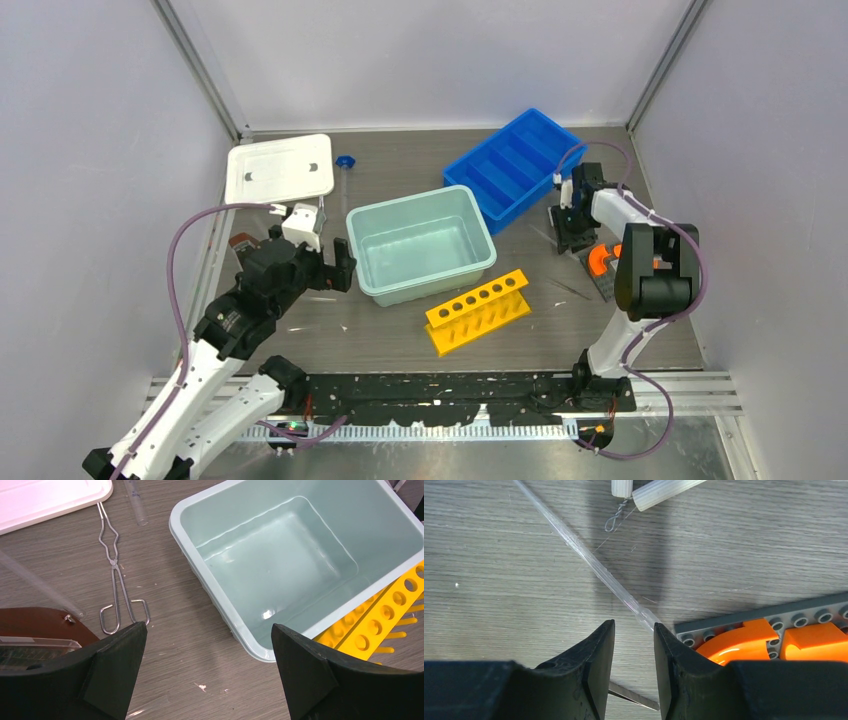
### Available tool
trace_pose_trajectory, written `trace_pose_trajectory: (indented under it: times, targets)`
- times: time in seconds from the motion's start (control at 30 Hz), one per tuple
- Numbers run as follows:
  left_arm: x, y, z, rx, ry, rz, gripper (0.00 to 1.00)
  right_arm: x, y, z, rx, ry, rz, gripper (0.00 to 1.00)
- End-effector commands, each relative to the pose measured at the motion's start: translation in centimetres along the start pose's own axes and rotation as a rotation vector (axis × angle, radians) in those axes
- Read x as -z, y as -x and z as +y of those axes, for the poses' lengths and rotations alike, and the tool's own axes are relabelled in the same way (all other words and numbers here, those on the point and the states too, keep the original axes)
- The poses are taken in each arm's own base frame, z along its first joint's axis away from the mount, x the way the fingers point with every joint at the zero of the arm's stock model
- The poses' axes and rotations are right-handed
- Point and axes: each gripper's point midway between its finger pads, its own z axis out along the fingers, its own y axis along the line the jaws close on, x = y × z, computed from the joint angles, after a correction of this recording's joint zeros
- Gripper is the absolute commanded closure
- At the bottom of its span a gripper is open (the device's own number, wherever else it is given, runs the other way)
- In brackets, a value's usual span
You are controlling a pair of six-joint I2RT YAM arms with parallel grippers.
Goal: Organize the chemistry lab equipment
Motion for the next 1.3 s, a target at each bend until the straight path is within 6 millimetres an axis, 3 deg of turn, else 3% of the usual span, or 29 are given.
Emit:
trace_pose_trajectory:
  times: [0.0, 0.2, 0.4, 0.63, 0.8, 1.1, 1.27]
  targets:
    - [-0.1, 1.2, -0.3, 0.001, -0.012, -0.045, 0.0, 0.2, 1.5, 0.1, 0.001, 0.023, -0.035, 0.59]
    - [0.0, 1.3, -0.3, 0.0, -0.013, -0.048, 0.0, -0.9, 0.9, 0.0, 0.007, 0.014, -0.006, 0.59]
    - [0.0, 1.2, -0.3, 0.0, -0.013, -0.047, 0.0, -1.2, 0.8, 0.1, 0.005, 0.019, 0.007, 0.65]
    - [0.0, 1.2, -0.3, 0.0, -0.013, -0.048, 0.0, 1.1, 2.6, 0.7, -0.019, 0.055, -0.056, 0.65]
    - [-0.1, 1.2, -0.4, -0.001, -0.016, -0.046, 0.0, 2.1, 2.9, 0.0, 0.002, 0.019, -0.08, 0.62]
    - [-0.1, 1.2, -0.4, -0.001, -0.018, -0.044, 0.0, -0.3, 1.3, -0.2, 0.014, 0.011, 0.005, 0.6]
    - [-0.2, 1.2, -0.5, -0.001, -0.02, -0.046, 0.0, -0.6, 1.0, 0.3, 0.006, 0.038, 0.007, 0.71]
